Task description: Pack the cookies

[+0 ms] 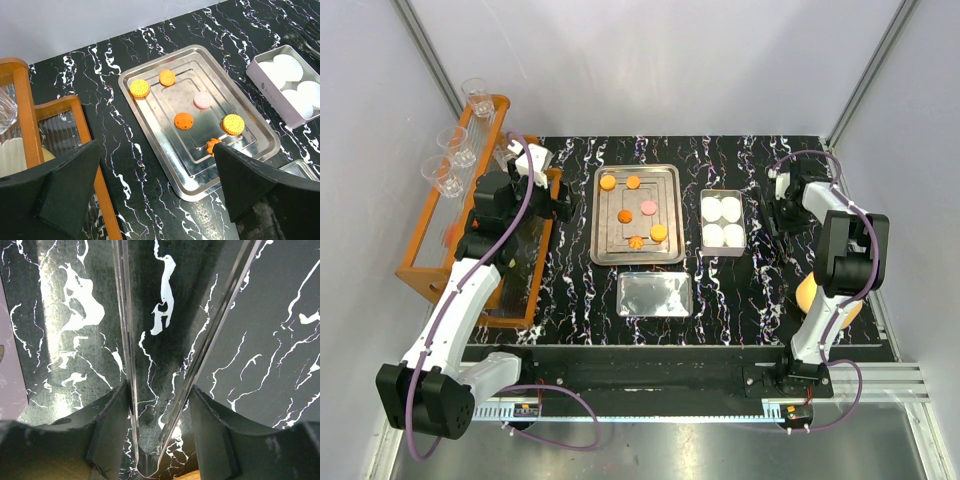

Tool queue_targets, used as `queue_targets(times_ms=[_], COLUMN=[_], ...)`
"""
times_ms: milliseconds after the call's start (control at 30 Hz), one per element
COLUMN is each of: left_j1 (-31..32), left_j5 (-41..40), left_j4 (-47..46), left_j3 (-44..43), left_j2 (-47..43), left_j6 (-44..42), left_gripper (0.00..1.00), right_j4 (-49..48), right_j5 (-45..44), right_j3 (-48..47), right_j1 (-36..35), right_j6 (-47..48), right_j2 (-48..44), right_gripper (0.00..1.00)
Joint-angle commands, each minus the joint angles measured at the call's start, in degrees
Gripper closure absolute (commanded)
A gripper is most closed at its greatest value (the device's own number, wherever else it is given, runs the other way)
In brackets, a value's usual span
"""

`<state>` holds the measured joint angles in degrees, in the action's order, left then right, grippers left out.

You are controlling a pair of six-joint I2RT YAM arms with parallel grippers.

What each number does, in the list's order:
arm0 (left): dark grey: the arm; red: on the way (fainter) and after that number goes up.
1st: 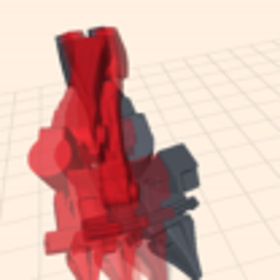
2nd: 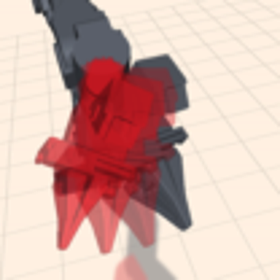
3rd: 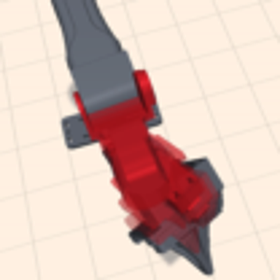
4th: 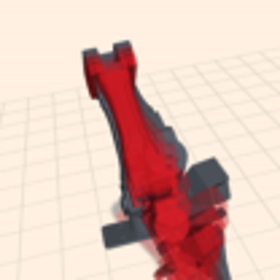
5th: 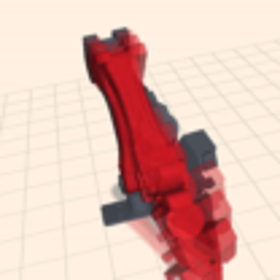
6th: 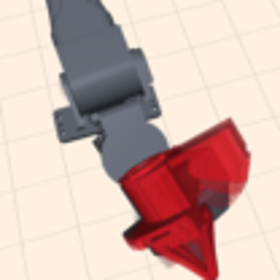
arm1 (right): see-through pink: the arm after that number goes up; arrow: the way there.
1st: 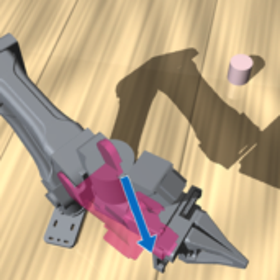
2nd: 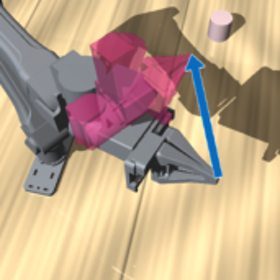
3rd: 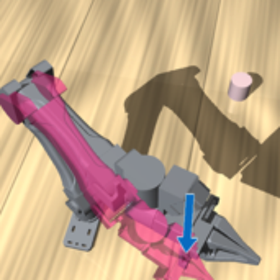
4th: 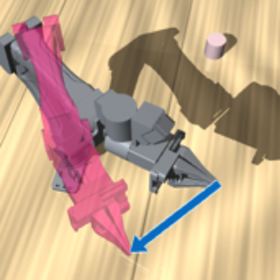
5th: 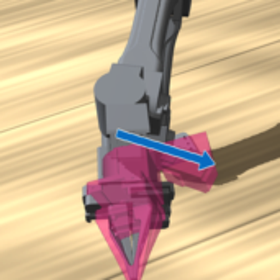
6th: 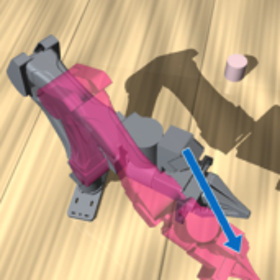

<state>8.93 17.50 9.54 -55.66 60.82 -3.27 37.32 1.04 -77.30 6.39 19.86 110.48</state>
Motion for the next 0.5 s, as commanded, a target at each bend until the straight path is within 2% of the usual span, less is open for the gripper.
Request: queue_targets(times_ms=[0,467], left_j1=[0.2,0.2], left_j5=[0.0,-0.1], left_j4=[-3.0,-3.0], left_j3=[0.3,0.8], left_j2=[-1.5,-1.7], left_j6=[-1.0,-1.2], left_gripper=[0.01,0.01], right_j4=[0.5,-1.5], right_j5=[1.0,2.4], right_j3=[-2.2,-1.0], right_j1=[0.6,1.0], right_j6=[2.6,1.4], right_j2=[-0.7,2.8], right_gripper=[0.43,0.37])
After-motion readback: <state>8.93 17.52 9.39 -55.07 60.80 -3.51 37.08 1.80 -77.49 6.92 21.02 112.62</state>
